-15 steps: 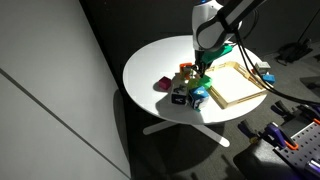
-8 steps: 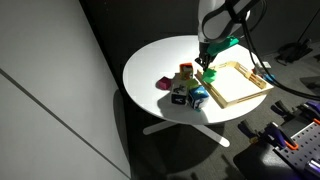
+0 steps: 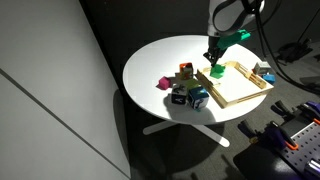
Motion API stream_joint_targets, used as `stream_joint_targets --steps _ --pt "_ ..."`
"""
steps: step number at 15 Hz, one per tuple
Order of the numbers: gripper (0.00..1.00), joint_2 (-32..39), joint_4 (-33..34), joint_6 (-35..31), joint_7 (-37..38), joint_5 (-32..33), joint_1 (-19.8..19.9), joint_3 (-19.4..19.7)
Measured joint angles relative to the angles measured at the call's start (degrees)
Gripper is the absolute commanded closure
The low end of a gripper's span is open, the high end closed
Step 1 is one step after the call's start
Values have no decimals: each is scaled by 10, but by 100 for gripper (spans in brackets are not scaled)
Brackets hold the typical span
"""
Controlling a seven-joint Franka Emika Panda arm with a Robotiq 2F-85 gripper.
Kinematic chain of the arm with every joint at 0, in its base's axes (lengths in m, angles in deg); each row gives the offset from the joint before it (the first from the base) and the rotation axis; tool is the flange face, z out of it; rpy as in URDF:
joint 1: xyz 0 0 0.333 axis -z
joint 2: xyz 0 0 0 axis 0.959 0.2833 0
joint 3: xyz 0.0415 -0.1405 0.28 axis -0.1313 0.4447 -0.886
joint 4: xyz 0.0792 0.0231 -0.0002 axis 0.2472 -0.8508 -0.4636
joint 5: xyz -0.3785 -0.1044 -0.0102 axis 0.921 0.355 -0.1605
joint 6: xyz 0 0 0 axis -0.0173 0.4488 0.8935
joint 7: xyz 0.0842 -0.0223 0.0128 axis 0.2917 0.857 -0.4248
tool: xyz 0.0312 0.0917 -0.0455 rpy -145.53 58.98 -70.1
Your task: Put the green and yellow blocks in the box then put one square plush toy in the box
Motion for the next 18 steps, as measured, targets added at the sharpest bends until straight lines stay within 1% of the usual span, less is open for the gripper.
stream_joint_targets --steps 1,2,3,4,8,11,12,15,18 --pt "96 -2 -5 0 -1 0 5 1" --pt "68 -4 -9 0 -1 0 10 3" --pt "67 -4 -13 0 -2 0 15 5" --pt "61 -4 -16 0 -4 0 19 7" --pt "28 -4 -23 0 -10 0 32 11" --pt "4 -4 -25 1 -20 0 32 7" --pt "0 -4 -25 1 -23 0 31 3" --pt "0 -4 -24 1 -28 0 25 -11" --pt "0 -4 -19 1 -28 0 10 -20"
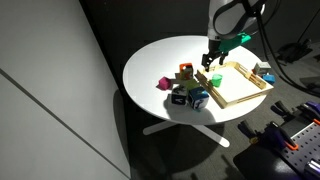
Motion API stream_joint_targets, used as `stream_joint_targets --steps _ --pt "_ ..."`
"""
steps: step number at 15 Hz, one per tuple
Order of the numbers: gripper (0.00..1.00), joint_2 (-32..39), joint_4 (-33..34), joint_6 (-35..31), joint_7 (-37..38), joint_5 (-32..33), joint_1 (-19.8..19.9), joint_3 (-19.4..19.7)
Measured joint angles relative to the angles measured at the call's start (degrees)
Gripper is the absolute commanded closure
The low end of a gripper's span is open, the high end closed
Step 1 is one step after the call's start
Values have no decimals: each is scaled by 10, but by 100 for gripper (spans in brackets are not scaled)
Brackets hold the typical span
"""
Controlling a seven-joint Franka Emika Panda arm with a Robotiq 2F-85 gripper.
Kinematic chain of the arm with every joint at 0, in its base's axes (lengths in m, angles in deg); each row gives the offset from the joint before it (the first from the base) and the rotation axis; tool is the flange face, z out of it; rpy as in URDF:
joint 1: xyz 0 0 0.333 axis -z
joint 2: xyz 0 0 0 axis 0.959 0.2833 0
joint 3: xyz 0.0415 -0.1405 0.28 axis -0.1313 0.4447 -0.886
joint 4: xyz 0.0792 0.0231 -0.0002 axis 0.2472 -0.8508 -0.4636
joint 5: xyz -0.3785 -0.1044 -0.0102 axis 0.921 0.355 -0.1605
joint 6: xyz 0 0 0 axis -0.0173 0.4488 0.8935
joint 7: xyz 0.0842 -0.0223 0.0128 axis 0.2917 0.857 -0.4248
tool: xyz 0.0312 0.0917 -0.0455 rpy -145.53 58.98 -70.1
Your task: Put the green and yellow blocks in the box then put one square plush toy in the box
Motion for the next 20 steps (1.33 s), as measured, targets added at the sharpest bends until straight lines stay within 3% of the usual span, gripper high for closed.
stream_joint_targets --steps 9,20 --pt "0 21 30 -6 1 -3 -23 -19" --pt "0 121 113 -8 14 -3 -50 -19"
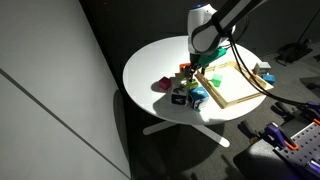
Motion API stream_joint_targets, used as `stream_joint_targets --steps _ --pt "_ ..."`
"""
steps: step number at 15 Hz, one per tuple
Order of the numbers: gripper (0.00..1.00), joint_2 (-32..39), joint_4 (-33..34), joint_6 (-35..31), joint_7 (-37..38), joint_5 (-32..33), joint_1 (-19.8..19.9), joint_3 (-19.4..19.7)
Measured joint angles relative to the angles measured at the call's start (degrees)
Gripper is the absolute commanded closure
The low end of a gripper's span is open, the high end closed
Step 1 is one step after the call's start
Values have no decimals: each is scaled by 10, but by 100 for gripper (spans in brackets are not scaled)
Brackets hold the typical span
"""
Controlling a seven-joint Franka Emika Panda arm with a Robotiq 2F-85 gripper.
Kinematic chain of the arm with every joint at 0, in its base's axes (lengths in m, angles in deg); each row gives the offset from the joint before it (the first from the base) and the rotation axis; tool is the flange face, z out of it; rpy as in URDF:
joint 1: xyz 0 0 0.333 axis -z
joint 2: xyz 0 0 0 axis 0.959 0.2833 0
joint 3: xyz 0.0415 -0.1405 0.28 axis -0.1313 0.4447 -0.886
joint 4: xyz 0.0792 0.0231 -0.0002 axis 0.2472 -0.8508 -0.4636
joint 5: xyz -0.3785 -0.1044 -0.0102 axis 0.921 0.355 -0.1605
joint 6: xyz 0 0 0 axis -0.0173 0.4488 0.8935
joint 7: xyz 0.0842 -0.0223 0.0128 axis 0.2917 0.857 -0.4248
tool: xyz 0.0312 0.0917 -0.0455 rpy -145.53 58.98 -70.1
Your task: Put the green and yellow blocks in the box then put one square plush toy in the box
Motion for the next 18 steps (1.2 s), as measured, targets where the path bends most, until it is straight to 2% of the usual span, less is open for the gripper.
stream_joint_targets --steps 12,13,14,15,18 --pt "0 73 76 0 4 0 -19 4" --pt "25 77 80 0 4 0 -20 5" --pt "27 80 83 0 4 0 -21 5" --pt "33 83 85 1 4 0 -22 6" --pt "60 87 90 2 4 0 -24 6"
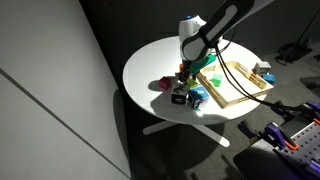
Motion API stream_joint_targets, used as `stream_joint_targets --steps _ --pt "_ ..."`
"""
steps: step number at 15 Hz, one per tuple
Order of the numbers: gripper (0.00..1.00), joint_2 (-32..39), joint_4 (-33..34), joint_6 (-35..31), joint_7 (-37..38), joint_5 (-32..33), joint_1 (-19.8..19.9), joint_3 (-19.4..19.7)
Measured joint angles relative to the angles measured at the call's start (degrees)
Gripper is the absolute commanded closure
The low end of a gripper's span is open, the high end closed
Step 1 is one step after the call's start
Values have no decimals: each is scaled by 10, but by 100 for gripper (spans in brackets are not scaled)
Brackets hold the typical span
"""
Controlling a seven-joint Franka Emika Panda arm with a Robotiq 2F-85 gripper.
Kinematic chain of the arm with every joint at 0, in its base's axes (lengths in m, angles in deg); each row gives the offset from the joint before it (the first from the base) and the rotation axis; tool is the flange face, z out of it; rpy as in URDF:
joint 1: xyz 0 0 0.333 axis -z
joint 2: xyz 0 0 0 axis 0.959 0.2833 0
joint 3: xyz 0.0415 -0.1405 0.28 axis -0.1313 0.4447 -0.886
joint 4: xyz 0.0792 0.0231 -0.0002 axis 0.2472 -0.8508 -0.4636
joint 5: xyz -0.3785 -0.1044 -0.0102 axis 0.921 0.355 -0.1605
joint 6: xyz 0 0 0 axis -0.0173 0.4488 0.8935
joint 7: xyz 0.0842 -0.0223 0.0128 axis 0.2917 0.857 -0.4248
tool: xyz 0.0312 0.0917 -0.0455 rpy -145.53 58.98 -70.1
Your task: Put the green and yellow blocks in the box then put one square plush toy in the box
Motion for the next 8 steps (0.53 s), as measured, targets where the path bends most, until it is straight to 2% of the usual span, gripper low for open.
stream_joint_targets --steps 1,8 --pt "67 0 1 1 0 0 -1 0" --pt "68 -15 8 20 0 0 -3 0"
